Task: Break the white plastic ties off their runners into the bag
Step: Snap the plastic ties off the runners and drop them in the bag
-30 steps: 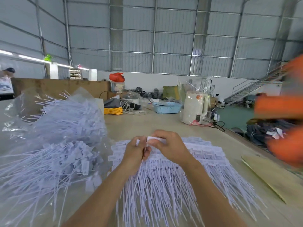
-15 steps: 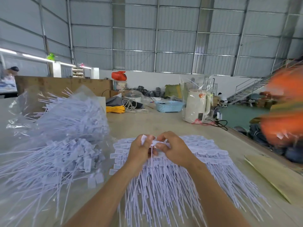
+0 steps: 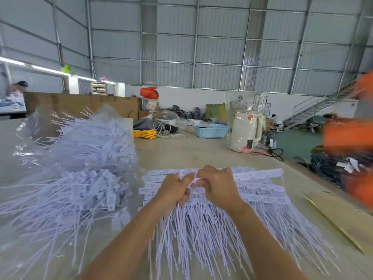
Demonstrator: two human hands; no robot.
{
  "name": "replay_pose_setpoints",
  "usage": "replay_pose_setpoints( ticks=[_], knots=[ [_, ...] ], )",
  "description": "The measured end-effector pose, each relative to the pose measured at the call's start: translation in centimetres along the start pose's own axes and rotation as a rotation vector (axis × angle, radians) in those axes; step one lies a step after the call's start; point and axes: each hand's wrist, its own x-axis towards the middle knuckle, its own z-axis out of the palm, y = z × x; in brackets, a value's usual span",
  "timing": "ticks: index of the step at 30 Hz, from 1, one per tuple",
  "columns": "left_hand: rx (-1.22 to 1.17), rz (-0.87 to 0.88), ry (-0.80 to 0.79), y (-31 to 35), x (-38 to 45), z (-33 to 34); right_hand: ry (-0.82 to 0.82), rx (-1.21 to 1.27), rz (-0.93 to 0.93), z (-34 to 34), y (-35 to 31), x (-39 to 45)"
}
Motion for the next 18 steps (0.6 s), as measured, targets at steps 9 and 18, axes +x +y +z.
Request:
replay_pose_setpoints(
  ticks=[9, 18],
  knots=[
    [-0.399, -0.235, -0.448, 4.7, -0.9, -2.9, 0.007, 0.107, 0.193, 0.5, 2.2, -0.6],
    [0.158, 0.089, 0.346, 7.2, -0.3, -11.9, -0.006, 0.169, 0.219, 0.7, 1.6, -0.3]
  ],
)
